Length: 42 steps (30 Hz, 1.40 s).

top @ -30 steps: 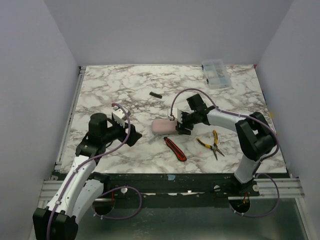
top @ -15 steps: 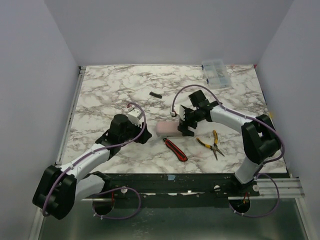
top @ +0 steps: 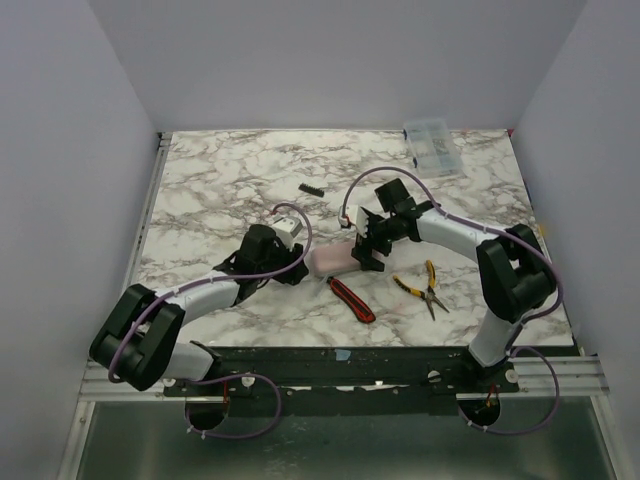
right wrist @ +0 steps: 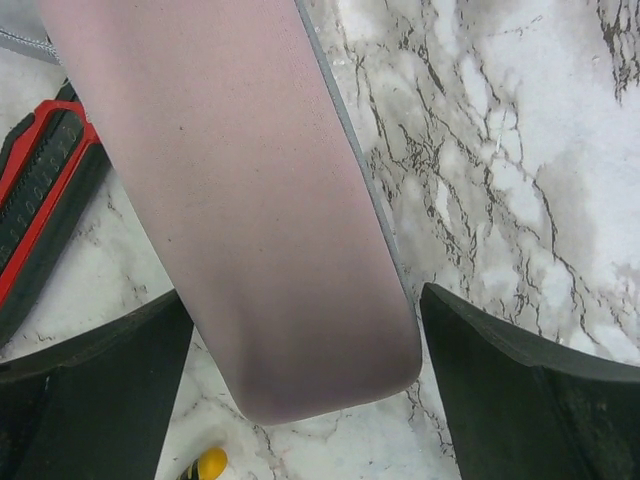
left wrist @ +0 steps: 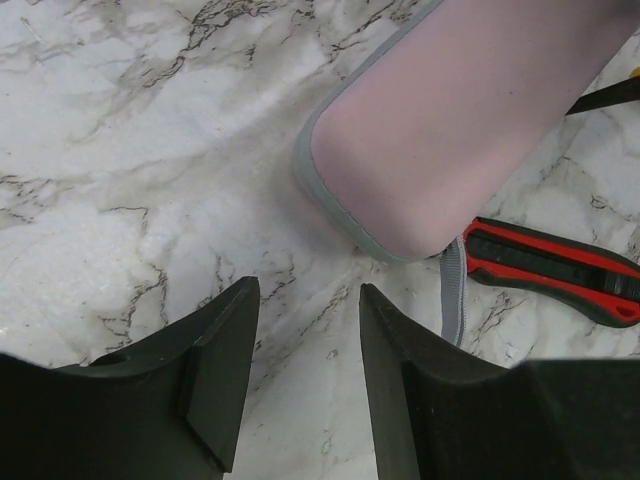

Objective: Open the umbrella

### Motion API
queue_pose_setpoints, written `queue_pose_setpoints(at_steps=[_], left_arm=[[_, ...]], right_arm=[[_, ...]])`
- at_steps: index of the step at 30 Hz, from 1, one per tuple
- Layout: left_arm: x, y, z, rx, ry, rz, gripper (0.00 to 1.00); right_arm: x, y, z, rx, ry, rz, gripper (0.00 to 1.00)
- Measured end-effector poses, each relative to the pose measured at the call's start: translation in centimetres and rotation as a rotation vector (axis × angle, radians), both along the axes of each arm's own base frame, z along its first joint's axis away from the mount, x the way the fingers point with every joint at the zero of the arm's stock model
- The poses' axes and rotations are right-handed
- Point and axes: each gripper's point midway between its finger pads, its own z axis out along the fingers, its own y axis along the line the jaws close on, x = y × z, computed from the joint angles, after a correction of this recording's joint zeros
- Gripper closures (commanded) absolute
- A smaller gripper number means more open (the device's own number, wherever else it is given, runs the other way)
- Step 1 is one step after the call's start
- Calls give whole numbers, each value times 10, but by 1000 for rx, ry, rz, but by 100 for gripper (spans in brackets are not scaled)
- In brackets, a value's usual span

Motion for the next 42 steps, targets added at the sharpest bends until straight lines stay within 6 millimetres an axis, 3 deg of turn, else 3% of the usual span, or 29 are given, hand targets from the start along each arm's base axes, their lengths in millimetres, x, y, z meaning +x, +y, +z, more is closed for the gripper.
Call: queue_pose_setpoints(at_steps=[7,12,18,27,29,35,42], left_arm=[[-5,-11,-5,-3,15,-27,53],[-5,-12,-5,-13,26,-16,47],[-5,-12,-4,-20,37,-7,46],[-3,-13,-6,-14,46,-5,49],[-4,-13,-7,-13,52,-3,51],[-5,-13,-6,-13,53,-3,53],[-6,-17,-8,9,31,-20,56]], right_arm=[[1,1,3,7,-9,-3,0],[8,4,19,22,-64,24,0],[17,20,37,39,-132,110,0],[-1,20,10,0,-67,205,0],[-4,19,6,-7,-64,220,6],[-11,15,-5,-20,-47,231,36],[-5,18,-11,-9,-34,180,48]])
